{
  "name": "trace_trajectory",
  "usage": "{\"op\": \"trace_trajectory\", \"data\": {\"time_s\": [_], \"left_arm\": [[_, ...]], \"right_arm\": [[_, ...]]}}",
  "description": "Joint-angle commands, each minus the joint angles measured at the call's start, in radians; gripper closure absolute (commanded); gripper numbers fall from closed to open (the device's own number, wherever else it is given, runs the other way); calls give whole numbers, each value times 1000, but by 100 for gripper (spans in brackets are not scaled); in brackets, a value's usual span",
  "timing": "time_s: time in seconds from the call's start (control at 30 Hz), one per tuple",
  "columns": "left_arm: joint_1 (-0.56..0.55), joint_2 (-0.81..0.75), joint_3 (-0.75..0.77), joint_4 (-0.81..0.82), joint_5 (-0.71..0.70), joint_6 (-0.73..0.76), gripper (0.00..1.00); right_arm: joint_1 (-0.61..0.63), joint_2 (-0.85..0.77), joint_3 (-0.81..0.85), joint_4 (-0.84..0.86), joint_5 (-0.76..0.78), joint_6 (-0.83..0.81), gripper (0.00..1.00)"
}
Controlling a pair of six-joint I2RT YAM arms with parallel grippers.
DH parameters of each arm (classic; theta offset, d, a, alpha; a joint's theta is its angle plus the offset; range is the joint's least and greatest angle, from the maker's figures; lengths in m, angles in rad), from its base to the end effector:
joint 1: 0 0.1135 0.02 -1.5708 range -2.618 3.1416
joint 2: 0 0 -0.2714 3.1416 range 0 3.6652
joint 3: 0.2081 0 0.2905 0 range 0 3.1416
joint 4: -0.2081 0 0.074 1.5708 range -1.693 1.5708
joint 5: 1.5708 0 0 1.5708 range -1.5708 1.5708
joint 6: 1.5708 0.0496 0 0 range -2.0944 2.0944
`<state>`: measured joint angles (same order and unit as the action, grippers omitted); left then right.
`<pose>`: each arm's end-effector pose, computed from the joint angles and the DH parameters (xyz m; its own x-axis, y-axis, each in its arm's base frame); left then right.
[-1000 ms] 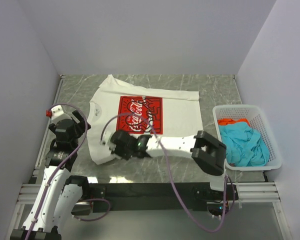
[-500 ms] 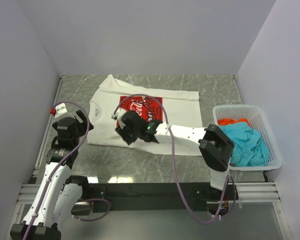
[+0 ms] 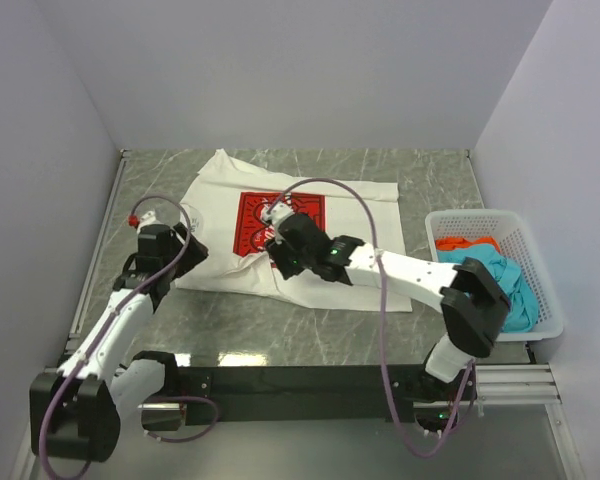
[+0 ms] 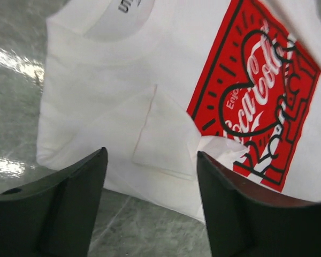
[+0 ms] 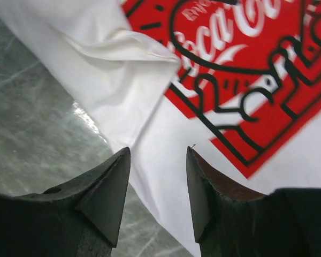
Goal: Fold and stack the t-shirts
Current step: Flatten the tshirt out
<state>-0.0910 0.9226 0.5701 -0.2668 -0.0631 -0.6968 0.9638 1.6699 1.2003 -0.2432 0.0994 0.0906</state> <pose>0.2435 -0.0191 0.2164 -0.4687 -0.6004 -0.6480 -0.3406 0.7996 -0.4945 0.2441 0.3428 0.2278 -0.4416 -0.4780 -0.7593 -0.7376 0.6753 0.0038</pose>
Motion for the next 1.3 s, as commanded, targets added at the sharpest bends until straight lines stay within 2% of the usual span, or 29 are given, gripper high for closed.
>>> {"op": "trace_trajectory", "data": {"time_s": [0.0,0.07,0.1,0.2,0.43,0.63,0.83,0.87,0.93,0.97,1.13,1.2,1.27], "left_arm": [[-27,108,23,81,43,-55,30],[-67,194,54,81,22,-46,35],[-82,220,66,78,-3,-43,43],[-130,292,94,58,-50,-41,51],[-170,360,99,54,-139,-50,49],[-194,438,117,70,-150,-41,51],[-216,505,145,63,-190,-47,57],[-220,507,149,49,-191,-46,63],[-234,509,157,40,-204,-47,66],[-237,507,159,35,-207,-47,72],[-263,473,180,-18,-244,-53,87],[-273,452,191,-64,-248,-61,99],[-289,409,201,-98,-244,-73,99]], "right_arm": [[-20,-140,-70,-10,46,66,46],[-33,-211,-134,-7,57,81,46],[-37,-234,-154,-1,57,87,45],[-53,-323,-221,15,56,107,45],[-83,-472,-337,47,48,121,43],[-97,-489,-378,67,42,120,43],[-105,-502,-404,84,26,121,43],[-105,-506,-406,87,28,120,43],[-109,-518,-415,88,31,118,43],[-111,-519,-418,88,34,118,43],[-117,-536,-424,84,31,118,43],[-117,-541,-426,81,31,117,43],[-117,-549,-424,76,31,118,43]]}}
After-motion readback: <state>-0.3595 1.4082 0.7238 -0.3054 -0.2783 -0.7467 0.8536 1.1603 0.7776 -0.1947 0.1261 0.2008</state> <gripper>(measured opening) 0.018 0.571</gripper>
